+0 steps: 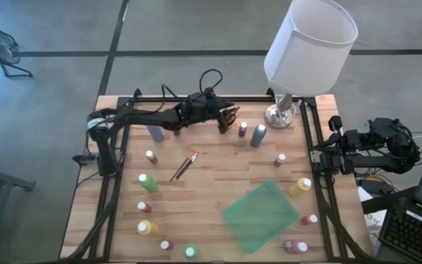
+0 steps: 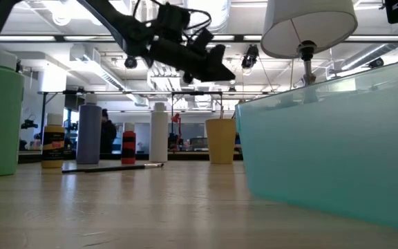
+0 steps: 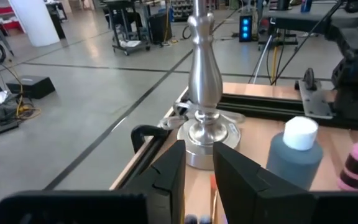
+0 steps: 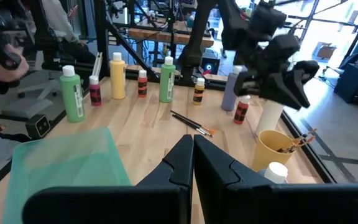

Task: Pick & Place Paint Supplies
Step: Put the gold paintbrush into the yellow cup

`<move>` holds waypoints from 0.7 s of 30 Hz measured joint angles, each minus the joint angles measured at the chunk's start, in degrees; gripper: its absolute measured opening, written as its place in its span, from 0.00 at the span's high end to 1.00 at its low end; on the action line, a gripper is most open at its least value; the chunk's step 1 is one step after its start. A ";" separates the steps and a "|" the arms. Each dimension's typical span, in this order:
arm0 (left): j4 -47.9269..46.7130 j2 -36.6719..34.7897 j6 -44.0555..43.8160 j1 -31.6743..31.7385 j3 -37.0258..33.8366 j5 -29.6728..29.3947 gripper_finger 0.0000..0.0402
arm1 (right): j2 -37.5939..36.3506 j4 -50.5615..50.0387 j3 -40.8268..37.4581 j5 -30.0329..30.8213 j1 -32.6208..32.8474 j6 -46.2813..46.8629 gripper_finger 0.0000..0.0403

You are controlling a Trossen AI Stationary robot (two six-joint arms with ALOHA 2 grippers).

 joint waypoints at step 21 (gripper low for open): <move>-36.81 -16.77 -5.74 -3.88 2.22 -1.09 0.79 | 0.00 0.00 0.00 0.00 0.00 0.00 0.98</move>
